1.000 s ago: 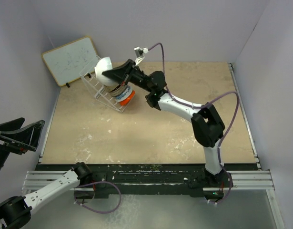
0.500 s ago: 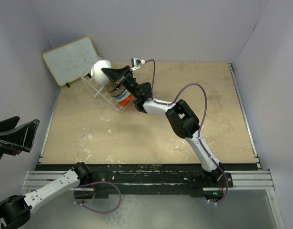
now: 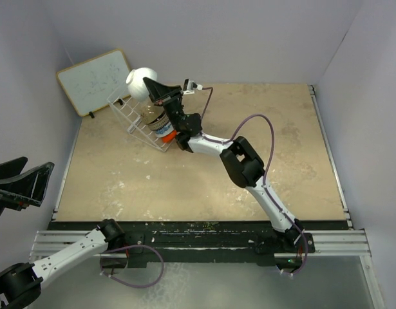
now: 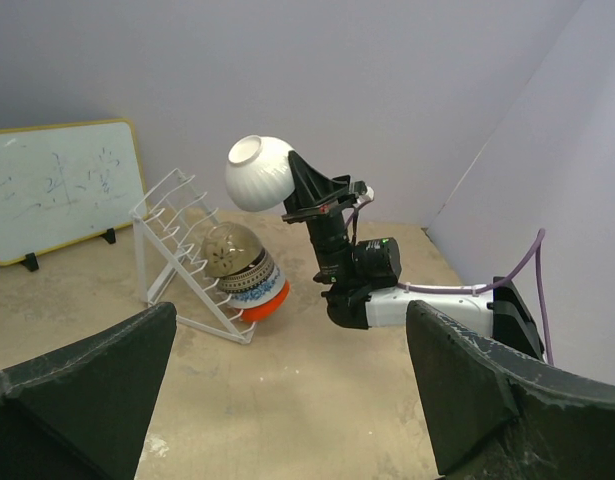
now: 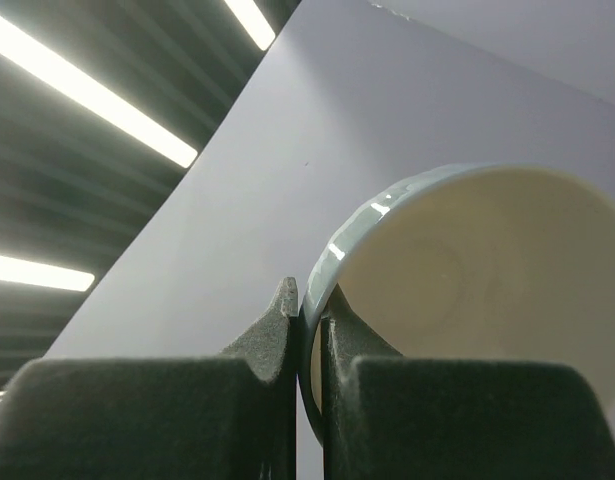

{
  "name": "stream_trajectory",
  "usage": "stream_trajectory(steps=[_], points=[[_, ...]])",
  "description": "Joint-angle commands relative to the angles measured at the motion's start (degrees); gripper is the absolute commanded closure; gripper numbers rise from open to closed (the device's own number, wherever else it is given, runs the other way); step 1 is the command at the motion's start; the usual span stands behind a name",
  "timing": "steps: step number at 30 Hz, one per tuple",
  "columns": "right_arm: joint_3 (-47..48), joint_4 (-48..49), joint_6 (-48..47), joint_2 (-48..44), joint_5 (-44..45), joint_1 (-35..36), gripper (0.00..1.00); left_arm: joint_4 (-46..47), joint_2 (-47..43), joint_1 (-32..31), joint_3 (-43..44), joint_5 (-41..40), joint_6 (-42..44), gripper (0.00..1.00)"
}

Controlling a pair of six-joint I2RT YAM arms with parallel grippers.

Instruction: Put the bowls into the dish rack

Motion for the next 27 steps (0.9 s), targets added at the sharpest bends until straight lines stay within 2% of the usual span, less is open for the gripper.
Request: stream_trajectory(steps=[1,11,27], points=[[0.51,9.03,0.12,-1.93,5.47,1.45,1.0,0.28,1.34,-0.39,0.76,0.76,0.64,0.01],[-0.76,5.17,1.73,-0.6,9.54,2.24,1.0,-0.17,0.43,-0.47,0.61,0.35,0.52,0.01],[2.0,1.52,5.58,3.94,10.75,2.23,1.0,-0.99,-0.63,-0.91,0.6,-0.53,0.46,0.01]])
